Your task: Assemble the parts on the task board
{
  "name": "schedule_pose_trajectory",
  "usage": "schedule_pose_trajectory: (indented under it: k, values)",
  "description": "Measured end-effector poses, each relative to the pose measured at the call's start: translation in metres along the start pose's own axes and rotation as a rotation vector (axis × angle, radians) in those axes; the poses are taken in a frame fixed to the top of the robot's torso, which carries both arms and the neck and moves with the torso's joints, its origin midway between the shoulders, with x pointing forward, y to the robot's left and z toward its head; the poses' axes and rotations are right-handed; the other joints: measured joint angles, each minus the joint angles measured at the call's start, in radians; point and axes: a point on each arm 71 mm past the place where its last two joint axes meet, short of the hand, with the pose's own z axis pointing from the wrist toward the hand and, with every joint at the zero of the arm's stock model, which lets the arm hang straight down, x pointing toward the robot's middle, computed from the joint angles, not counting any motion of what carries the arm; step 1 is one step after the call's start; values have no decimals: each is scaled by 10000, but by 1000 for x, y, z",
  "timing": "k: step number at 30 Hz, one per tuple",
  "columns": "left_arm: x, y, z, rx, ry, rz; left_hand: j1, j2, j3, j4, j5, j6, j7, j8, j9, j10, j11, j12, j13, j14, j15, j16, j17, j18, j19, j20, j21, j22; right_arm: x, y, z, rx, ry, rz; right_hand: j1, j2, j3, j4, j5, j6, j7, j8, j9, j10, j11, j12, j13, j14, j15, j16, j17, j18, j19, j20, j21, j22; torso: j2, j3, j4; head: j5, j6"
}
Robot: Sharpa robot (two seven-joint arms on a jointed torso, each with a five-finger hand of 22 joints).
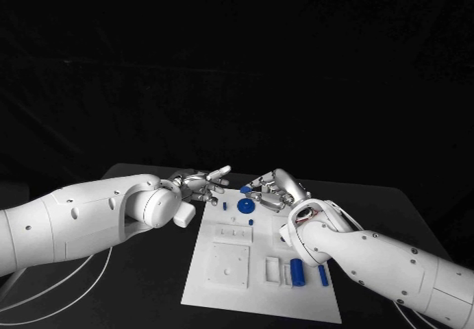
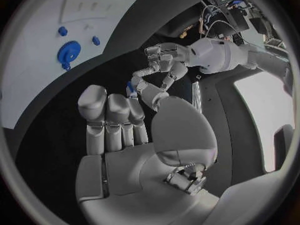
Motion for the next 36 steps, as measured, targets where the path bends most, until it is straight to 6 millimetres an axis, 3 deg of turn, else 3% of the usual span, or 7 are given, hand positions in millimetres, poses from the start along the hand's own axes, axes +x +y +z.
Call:
schedule_pose_trajectory:
  k: [2,6,10,19,22,27,36]
  values:
    - [-6,0,-1,196,-142,405,135,129,68,-230,79,22,9,0,7,-122,26,-128,-100,-135,89,-262,-156,0,-79,79,-268,-118,-5,-4,0,139,176,101,-3,3,-43,-43,118,0,0,-2,0,0,0,0,0,-3,-2,0,0,0,0,0,0,0,0,3,-1,-25,-11]
    - [-15,-4,-4,896,-404,1564,403,863,-85,-1430,657,539,-95,0,79,-220,60,-415,-522,-378,126,-804,-447,0,-145,144,-824,-440,-15,-17,-1,595,756,286,-70,69,-216,-66,364,0,0,-29,1,0,0,0,-6,-39,-33,0,-1,0,0,0,-72,0,-2,1,-12,-67,-37]
    - [-15,-10,-8,1986,-432,3126,1498,1465,-33,-2312,2199,946,-178,0,91,-196,37,-671,-817,-394,110,-883,-501,0,-145,145,-957,-497,-26,-30,1,1155,1646,483,-120,123,-400,-136,493,0,0,10,1,0,1,-22,-25,-40,-32,0,-5,0,0,0,-111,0,-5,-11,-25,-148,-72]
    - [17,-21,-14,3856,790,6755,1709,1893,-616,-2422,3420,1596,-449,1,421,94,-167,-780,-960,-312,-12,-564,-272,0,3,-3,-1003,-149,-39,-44,6,2158,3865,885,-90,258,-517,-234,507,-6,2,10,0,-1,1,-39,-26,-42,-31,0,17,0,0,0,-111,0,7,-17,-26,-407,-174]
    - [32,-21,-15,4118,1450,7742,1634,1969,-833,-2213,3366,1573,-448,1,649,130,-203,-464,-701,-314,-72,-216,-80,0,54,-53,-908,7,-40,-47,7,2415,4580,996,-74,274,-527,-244,506,-11,6,9,0,-1,2,-39,-26,-42,-30,0,17,0,0,1,-111,0,16,-17,-25,-474,-224]
    - [51,-18,-15,4216,2416,8991,1442,2062,-1117,-1928,2180,1325,-397,1,906,126,-274,278,-100,-212,-183,481,239,0,197,-197,-532,13,-39,-50,6,2713,5587,1156,-52,295,-556,-273,505,-20,14,7,0,-1,2,-39,-20,-42,-30,0,34,0,0,1,-169,0,20,-11,-13,-587,-329]
    - [74,-11,-12,3914,3522,10071,1019,1876,-1035,-1155,1712,64,-147,390,769,-227,-169,1134,713,-258,-137,954,281,0,2,-116,381,12,-33,-49,1,2816,6770,1307,-51,294,-596,-313,497,-33,22,3,0,-1,2,-39,-12,-78,-63,0,56,-1,0,1,-209,0,6,-1,-12,-630,-476]
